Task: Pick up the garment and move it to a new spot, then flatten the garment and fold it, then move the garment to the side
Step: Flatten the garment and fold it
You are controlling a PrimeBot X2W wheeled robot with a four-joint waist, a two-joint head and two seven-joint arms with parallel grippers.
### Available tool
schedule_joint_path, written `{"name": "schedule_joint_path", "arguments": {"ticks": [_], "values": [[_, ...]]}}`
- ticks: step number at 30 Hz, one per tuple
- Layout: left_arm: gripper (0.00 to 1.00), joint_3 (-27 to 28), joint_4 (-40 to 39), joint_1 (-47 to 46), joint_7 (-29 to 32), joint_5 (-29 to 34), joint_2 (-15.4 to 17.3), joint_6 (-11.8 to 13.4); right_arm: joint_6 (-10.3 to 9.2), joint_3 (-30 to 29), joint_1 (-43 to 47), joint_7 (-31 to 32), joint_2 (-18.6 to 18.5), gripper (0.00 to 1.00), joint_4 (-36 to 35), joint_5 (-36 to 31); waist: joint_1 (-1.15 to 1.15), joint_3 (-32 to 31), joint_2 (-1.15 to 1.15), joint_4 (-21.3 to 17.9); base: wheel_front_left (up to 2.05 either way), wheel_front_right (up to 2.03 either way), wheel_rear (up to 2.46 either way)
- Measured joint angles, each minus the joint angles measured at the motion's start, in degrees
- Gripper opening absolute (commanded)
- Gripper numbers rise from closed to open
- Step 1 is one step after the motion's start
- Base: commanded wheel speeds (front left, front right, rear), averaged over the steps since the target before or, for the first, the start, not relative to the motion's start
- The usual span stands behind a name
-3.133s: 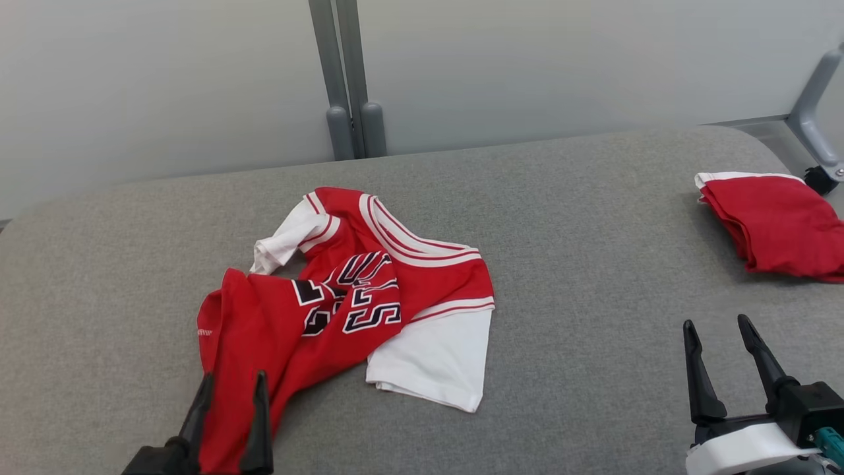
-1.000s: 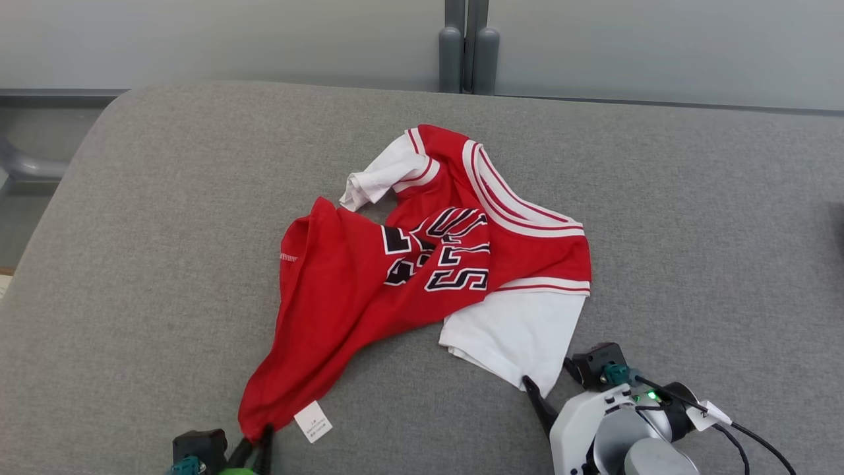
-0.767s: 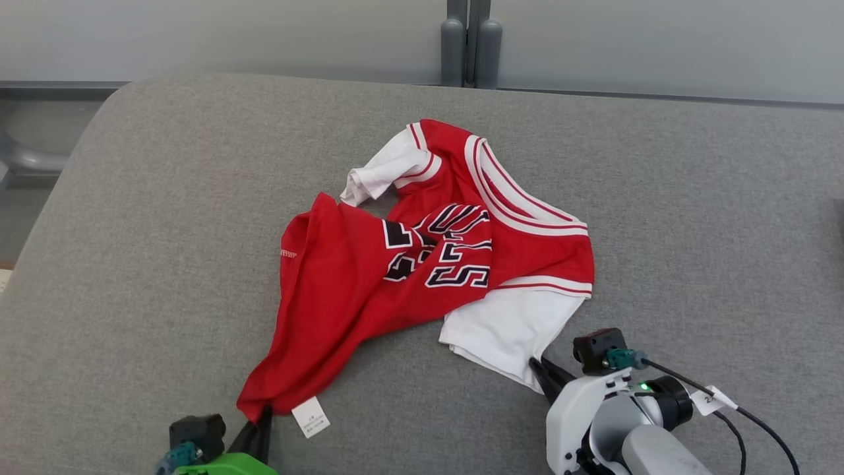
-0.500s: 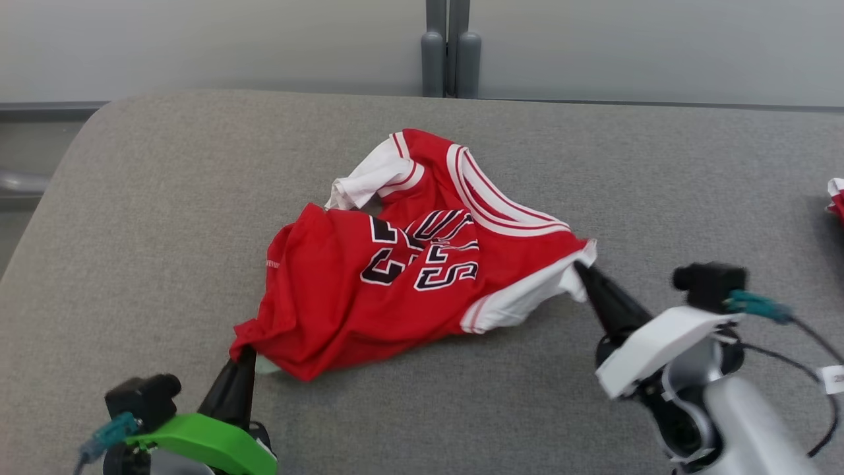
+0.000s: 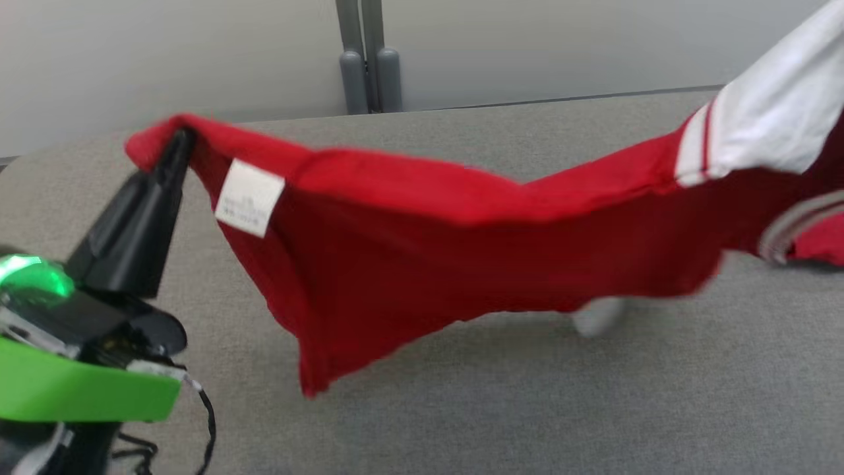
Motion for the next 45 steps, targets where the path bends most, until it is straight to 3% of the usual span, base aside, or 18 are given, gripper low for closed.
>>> {"name": "schedule_joint_path", "arguments": {"ticks": [6, 12, 15, 19, 23, 28, 34, 42, 45], "values": [[0.00, -0.8, 7.7, -17.8, 7.4, -2.2, 1.7, 4.1, 0.00, -6.2, -17.4, 7.2, -1.6, 0.00, 9.6, -3.7, 0.00, 4.0, 0.00, -2.0, 0.00, 0.00, 0.00], [0.00, -5.1, 25.4, -39.7, 7.8, 4.2, 0.6, 5.5, 0.00, -6.1, -35.0, 6.8, -2.1, 0.00, 24.0, -11.5, 0.00, 10.6, 0.00, -3.1, 0.00, 0.00, 0.00], [0.00, -6.2, 36.8, -50.2, 3.6, 9.8, 0.5, 5.4, 0.00, -4.5, -44.0, 1.7, 0.0, 0.00, 33.0, -16.7, 0.01, 14.8, 0.00, -3.2, 0.00, 0.00, 0.00], [0.00, -5.5, 50.5, -63.1, -8.1, 16.2, 0.6, 4.9, 0.01, -2.6, -55.0, -8.8, 2.5, 0.00, 43.2, -21.7, 0.02, 20.5, 0.00, -3.5, 0.00, 0.00, 0.00], [0.00, -7.3, 61.7, -69.5, -17.0, 20.2, 1.5, 1.6, 0.00, 0.6, -58.3, -15.2, 3.5, 0.00, 48.9, -21.0, 0.02, 25.1, 0.00, -4.0, 0.00, 0.00, 0.00], [0.00, -9.8, 71.0, -65.7, -24.2, 20.7, 1.6, -2.4, 0.00, 6.1, -47.0, -18.1, 2.9, 0.00, 50.0, -16.3, 0.01, 28.1, 0.00, -4.9, 0.00, 0.00, 0.00], [0.00, -13.7, 75.0, -48.2, -31.9, 19.6, 1.0, -4.3, 0.00, 12.3, -20.0, -21.3, -0.6, 0.00, 45.7, -9.2, 0.00, 26.3, 0.00, -5.5, 0.00, 0.00, 0.00], [0.00, -16.0, 69.6, -21.6, -37.7, 18.1, 1.8, -4.5, 0.00, 15.5, 5.4, -26.5, -3.4, 0.00, 39.8, -2.4, 0.00, 20.1, 0.00, -5.3, 0.00, 0.00, 0.00], [0.00, -16.2, 65.0, -10.5, -38.3, 18.0, 1.7, -3.0, 0.00, 15.8, 13.1, -27.0, -4.2, 0.00, 36.5, -0.1, 0.00, 17.0, 0.00, -5.3, 0.00, 0.00, 0.00]]}}
